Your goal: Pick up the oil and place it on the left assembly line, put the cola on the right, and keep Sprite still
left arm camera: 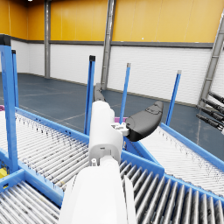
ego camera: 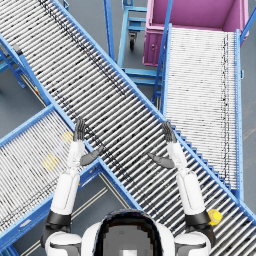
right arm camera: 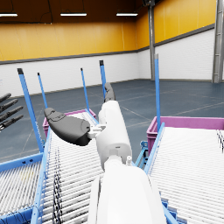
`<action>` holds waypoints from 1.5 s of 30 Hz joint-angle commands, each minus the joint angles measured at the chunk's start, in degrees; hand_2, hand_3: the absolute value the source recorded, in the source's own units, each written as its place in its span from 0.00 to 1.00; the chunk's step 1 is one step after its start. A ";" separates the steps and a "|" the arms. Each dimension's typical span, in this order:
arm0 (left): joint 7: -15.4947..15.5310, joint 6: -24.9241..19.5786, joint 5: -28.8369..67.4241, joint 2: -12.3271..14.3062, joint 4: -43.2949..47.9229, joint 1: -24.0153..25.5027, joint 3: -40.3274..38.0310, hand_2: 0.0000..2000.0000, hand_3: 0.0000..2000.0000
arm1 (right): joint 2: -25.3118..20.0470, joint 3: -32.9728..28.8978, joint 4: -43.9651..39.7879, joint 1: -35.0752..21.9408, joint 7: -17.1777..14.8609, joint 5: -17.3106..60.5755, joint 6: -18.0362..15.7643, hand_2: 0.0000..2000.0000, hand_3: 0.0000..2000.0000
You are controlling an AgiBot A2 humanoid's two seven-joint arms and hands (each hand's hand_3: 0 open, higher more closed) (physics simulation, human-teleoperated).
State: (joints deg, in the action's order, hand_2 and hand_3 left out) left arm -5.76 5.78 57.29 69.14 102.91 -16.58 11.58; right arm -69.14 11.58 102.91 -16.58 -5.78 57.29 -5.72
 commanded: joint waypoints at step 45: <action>0.00 0.00 0.00 0.00 0.00 0.00 0.00 0.00 0.00 | 0.00 0.00 0.00 0.00 0.00 0.00 0.00 0.00 0.00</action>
State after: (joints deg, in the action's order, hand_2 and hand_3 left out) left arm -5.76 5.78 57.29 69.14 102.91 -16.58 11.58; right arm -69.14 11.58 102.91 -16.58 -5.78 57.29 -5.72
